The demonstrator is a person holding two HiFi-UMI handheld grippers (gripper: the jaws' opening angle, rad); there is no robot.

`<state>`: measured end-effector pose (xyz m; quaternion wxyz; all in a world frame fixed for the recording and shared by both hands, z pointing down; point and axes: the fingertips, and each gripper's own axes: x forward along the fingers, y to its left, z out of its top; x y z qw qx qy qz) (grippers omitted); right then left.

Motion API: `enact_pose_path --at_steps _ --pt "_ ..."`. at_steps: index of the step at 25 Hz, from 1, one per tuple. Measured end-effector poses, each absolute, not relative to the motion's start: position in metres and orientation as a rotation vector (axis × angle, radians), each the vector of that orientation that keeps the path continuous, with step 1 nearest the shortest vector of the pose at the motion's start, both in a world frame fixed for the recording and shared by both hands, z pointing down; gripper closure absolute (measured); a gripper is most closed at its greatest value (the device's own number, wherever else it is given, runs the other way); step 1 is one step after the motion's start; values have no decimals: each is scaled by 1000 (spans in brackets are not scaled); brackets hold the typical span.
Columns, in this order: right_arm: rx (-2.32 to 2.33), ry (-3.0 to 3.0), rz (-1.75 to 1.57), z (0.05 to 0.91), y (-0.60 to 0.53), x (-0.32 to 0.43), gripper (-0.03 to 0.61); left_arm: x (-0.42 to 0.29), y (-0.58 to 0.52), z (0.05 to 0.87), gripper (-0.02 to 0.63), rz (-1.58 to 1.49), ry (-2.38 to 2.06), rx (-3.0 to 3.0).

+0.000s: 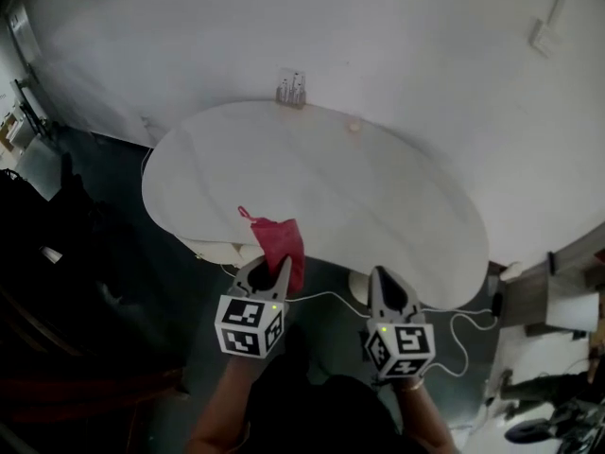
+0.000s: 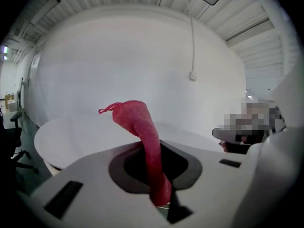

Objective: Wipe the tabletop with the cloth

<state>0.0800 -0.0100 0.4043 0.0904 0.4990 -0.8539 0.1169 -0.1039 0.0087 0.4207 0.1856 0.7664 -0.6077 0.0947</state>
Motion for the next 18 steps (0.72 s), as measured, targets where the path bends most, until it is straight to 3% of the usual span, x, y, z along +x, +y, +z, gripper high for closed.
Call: enact_pose_path --at_steps 18 --pt "1744 -2295 444 434 -29 107 575 -79 -42 468 569 384 -1389 2255"
